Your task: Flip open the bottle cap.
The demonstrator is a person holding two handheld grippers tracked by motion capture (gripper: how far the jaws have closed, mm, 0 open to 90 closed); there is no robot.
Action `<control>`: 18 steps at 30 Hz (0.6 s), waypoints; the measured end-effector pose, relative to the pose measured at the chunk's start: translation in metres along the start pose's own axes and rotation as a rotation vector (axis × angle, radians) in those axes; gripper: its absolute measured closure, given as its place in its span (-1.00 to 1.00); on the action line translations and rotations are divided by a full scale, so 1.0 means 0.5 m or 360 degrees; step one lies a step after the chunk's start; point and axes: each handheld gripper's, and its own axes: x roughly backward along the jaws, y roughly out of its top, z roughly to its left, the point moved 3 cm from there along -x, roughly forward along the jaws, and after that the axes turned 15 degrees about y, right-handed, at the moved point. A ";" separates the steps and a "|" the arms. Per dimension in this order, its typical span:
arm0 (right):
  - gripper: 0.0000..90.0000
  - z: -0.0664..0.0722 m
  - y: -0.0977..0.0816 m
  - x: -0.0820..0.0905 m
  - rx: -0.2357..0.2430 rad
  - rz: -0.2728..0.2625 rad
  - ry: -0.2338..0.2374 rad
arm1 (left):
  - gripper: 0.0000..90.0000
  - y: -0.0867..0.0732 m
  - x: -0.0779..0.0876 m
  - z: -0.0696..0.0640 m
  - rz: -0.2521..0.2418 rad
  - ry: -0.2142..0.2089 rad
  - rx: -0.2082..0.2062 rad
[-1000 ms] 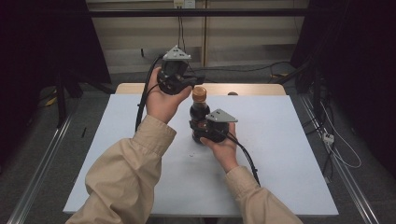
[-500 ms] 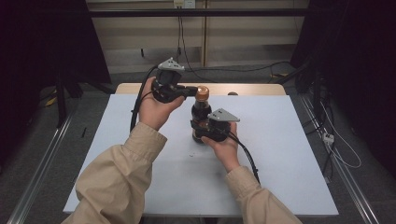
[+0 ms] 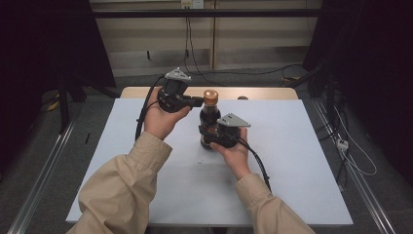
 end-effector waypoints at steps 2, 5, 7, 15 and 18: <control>-0.31 0.000 0.000 0.000 0.0000 -0.0001 -0.0001 | 1.00 0.001 0.000 -0.001 0.0000 0.0008 -0.0013; -0.31 0.000 -0.001 0.000 -0.0004 -0.0006 -0.0001 | 1.00 0.003 0.000 -0.003 -0.0006 0.0016 -0.0012; -0.31 0.001 -0.001 0.000 -0.0008 -0.0011 -0.0005 | 1.00 0.004 0.001 -0.004 0.0006 0.0025 -0.0024; -0.31 0.000 -0.002 0.000 -0.0017 -0.0022 -0.0006 | 1.00 0.015 0.001 -0.014 -0.0017 0.0024 -0.0028; -0.31 -0.001 -0.003 0.000 -0.0014 -0.0023 -0.0006 | 1.00 0.016 0.001 -0.014 -0.0030 0.0019 -0.0017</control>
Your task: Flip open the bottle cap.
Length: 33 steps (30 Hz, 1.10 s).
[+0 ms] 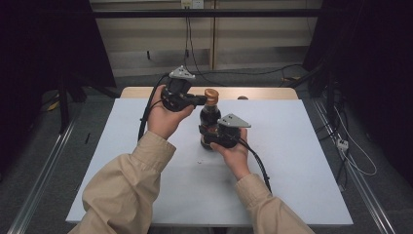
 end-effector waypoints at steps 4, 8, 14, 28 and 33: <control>-0.31 -0.001 0.000 0.000 -0.0004 0.0002 0.0002 | 1.00 0.003 0.000 0.000 -0.0007 -0.0002 0.0007; -0.31 -0.001 0.000 0.000 -0.0006 -0.0001 0.0005 | 1.00 0.009 0.000 -0.002 -0.0018 0.0005 -0.0001; -0.31 -0.002 -0.001 0.002 -0.0014 0.0000 0.0009 | 1.00 0.018 -0.002 -0.003 -0.0022 -0.0013 0.0003; -0.31 -0.004 0.000 0.001 -0.0027 -0.0002 0.0010 | 1.00 0.029 -0.006 0.000 -0.0025 -0.0020 0.0007; -0.31 -0.004 -0.001 0.001 -0.0031 -0.0005 0.0009 | 1.00 0.034 -0.006 -0.003 -0.0032 -0.0020 0.0014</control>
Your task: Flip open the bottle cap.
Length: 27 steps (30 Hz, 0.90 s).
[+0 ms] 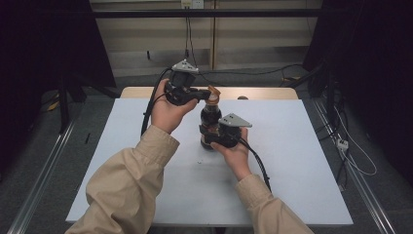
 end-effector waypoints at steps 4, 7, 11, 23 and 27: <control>-0.32 0.003 0.000 -0.001 0.0021 0.0013 -0.0002 | 1.00 0.007 -0.003 -0.002 -0.0011 -0.0002 0.0012; -0.32 0.002 -0.001 -0.001 0.0006 0.0001 0.0002 | 1.00 0.008 -0.003 -0.003 -0.0003 0.0006 -0.0002; -0.32 0.002 -0.001 -0.001 0.0011 0.0004 0.0006 | 1.00 0.007 -0.002 0.000 -0.0010 -0.0006 -0.0003; -0.32 0.002 -0.001 -0.002 0.0007 0.0002 0.0008 | 1.00 0.009 -0.003 0.001 -0.0006 -0.0002 0.0001; -0.32 0.002 -0.001 -0.002 0.0006 0.0001 0.0007 | 1.00 0.011 -0.005 0.000 -0.0011 0.0000 0.0004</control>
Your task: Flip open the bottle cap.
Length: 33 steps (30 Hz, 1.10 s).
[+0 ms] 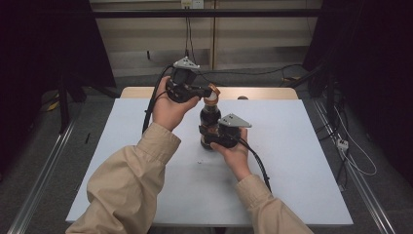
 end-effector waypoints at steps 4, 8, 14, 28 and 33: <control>-0.32 0.000 0.000 0.000 0.0001 0.0000 0.0000 | 1.00 0.000 0.000 0.000 0.0001 0.0003 -0.0002; -0.32 0.000 -0.001 0.000 0.0006 0.0001 -0.0001 | 1.00 0.000 0.001 0.001 0.0005 0.0004 -0.0002; -0.32 0.000 -0.001 -0.001 0.0006 0.0000 0.0000 | 1.00 0.000 -0.001 0.002 0.0006 0.0006 -0.0008; -0.32 0.000 -0.002 -0.001 0.0000 -0.0005 0.0002 | 1.00 0.000 -0.005 0.002 -0.0002 0.0005 -0.0002; -0.32 0.000 -0.002 -0.001 -0.0001 -0.0004 0.0001 | 1.00 0.001 -0.007 0.003 -0.0001 0.0004 -0.0002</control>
